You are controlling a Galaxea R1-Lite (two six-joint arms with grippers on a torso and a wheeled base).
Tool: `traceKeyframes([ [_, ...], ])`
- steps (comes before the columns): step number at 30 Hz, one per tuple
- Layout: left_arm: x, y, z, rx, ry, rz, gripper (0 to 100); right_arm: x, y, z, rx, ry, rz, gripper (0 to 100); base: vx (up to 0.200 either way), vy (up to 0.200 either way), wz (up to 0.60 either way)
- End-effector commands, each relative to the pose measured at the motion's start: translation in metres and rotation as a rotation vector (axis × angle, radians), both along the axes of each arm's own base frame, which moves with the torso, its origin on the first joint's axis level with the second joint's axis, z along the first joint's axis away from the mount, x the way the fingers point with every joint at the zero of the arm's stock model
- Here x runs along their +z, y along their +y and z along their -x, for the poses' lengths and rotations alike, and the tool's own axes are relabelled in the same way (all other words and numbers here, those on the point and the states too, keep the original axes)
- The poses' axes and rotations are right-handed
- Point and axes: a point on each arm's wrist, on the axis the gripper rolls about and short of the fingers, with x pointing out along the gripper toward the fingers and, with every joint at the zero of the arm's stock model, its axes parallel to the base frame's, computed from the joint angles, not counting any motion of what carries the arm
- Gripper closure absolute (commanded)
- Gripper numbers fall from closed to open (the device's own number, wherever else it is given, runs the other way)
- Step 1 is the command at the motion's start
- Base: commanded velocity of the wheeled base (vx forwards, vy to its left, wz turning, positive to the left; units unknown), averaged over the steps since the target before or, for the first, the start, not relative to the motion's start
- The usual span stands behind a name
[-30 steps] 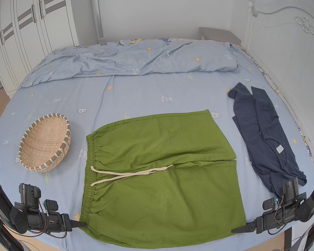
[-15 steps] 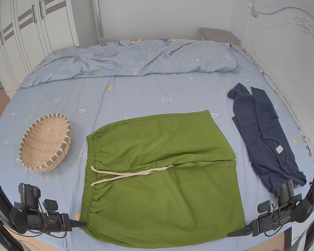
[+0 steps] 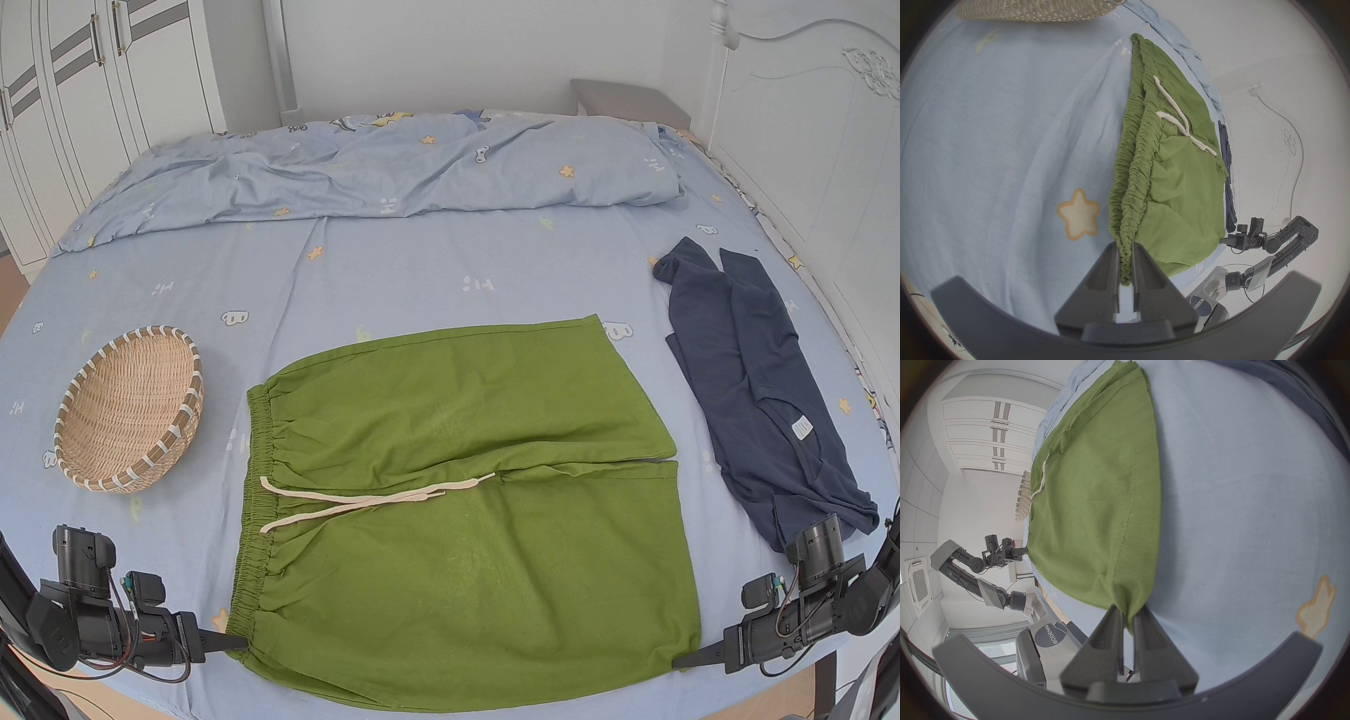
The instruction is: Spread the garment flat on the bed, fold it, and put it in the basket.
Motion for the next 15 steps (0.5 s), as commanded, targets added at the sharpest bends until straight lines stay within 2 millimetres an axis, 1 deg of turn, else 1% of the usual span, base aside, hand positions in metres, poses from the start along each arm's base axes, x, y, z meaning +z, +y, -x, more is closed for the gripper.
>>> traceKeyframes([
  [1,-0.001,0.008,0.004,0.051,0.008,0.003,100,-0.001,-0.010,0.001,-0.058,0.009,-0.002,100,0.000,0.000,0.00],
  [7,-0.002,0.013,0.008,0.087,0.026,0.005,100,0.002,-0.009,0.005,-0.055,0.005,0.000,100,0.000,0.000,0.00],
  [8,-0.003,0.015,0.011,0.105,0.055,0.008,100,0.005,-0.009,0.012,-0.050,0.001,0.002,100,0.000,0.000,0.00],
  [9,-0.003,0.015,0.011,0.105,0.055,0.008,100,0.005,-0.009,0.012,-0.050,0.001,0.002,100,0.000,0.000,0.00],
  [11,-0.004,0.016,0.021,0.083,0.095,-0.009,100,0.007,-0.006,0.026,-0.022,0.055,0.013,100,0.000,0.000,0.00],
  [13,-0.005,0.018,0.029,0.066,0.123,-0.021,100,0.008,-0.006,0.032,-0.009,0.083,0.019,100,0.000,0.000,0.00],
  [15,-0.006,0.019,0.031,0.054,0.128,-0.032,100,0.009,-0.006,0.033,0.005,0.071,0.020,100,0.000,0.000,0.00],
])
